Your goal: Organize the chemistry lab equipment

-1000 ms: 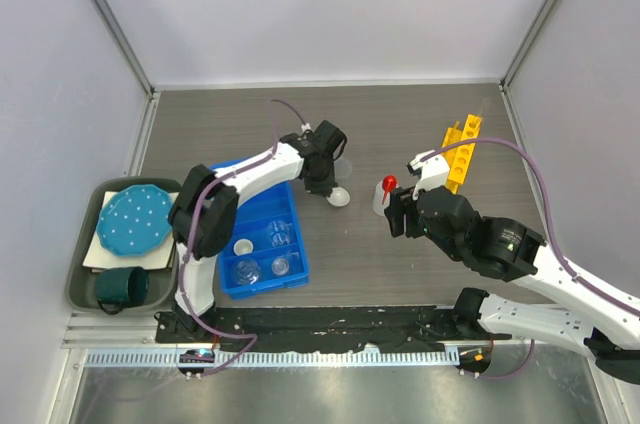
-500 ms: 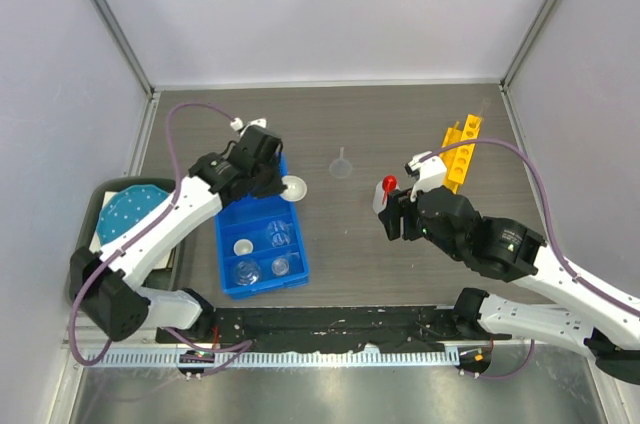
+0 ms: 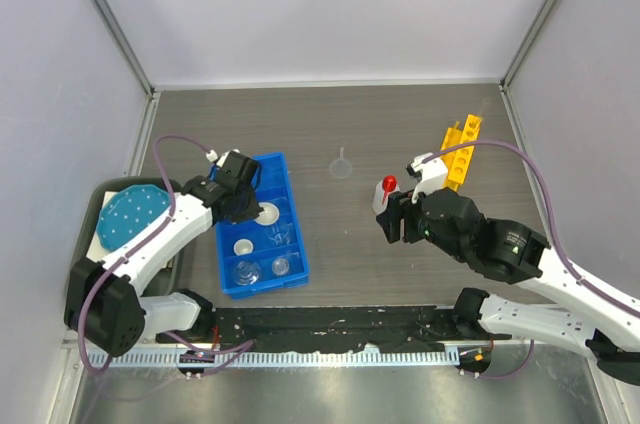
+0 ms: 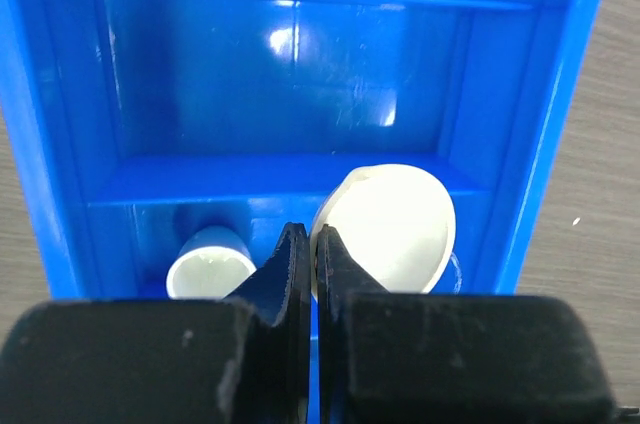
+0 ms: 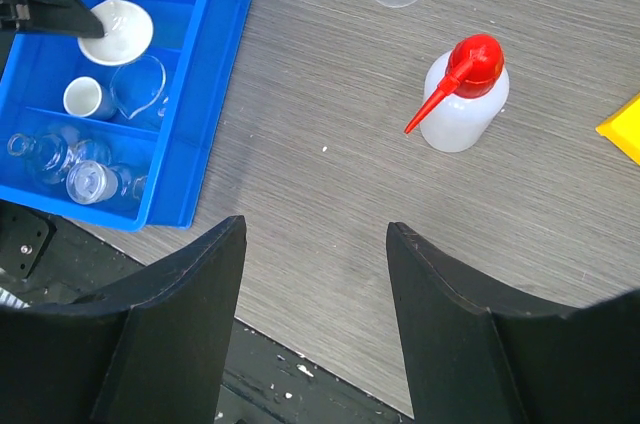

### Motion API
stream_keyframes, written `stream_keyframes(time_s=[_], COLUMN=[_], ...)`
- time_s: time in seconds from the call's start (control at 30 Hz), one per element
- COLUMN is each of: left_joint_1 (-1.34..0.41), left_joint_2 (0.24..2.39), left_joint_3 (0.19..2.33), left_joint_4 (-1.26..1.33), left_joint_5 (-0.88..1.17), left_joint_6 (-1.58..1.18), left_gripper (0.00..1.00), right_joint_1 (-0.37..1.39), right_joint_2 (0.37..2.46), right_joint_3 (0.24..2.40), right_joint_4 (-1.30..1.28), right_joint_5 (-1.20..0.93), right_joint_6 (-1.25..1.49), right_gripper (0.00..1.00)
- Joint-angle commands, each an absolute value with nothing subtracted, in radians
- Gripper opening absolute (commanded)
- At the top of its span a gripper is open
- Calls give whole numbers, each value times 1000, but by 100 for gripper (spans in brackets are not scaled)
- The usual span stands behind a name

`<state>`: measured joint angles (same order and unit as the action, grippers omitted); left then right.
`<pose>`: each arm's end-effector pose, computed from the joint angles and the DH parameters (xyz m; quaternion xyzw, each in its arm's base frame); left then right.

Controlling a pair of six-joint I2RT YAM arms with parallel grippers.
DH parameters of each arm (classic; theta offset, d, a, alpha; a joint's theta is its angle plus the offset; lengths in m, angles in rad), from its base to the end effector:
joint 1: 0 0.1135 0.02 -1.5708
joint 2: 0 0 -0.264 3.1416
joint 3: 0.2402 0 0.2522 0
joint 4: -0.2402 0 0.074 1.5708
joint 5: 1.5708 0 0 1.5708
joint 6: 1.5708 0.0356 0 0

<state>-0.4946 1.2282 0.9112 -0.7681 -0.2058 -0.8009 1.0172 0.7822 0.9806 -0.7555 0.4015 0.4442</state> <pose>0.2090 -0.1045 0.2465 -0.1717 0.9505 -0.0648 0.2509 0.0916 0.1217 0.3502 -0.1492 0.8492 0.1876 0.4706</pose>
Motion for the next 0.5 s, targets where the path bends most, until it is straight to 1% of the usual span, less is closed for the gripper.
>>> stream_keyframes(time_s=[0.0,0.2,0.47], left_joint_1=[-486,-486,-485], left_joint_2=[1267,1365,1445], left_joint_3=[891,903,931], left_joint_4=[-634,-555,-506], left_joint_5=[-187,-170,-152], left_joint_6=[-811,-816,-818], left_gripper=[0,0,0], right_joint_1=[1023,1023,1023], right_joint_2=[749,729,732], right_joint_3=[980,977,965], right_joint_4=[-727,-742,-746], right_joint_5=[408,408,413], right_joint_6=[451,453,446], right_gripper=[63,63,63])
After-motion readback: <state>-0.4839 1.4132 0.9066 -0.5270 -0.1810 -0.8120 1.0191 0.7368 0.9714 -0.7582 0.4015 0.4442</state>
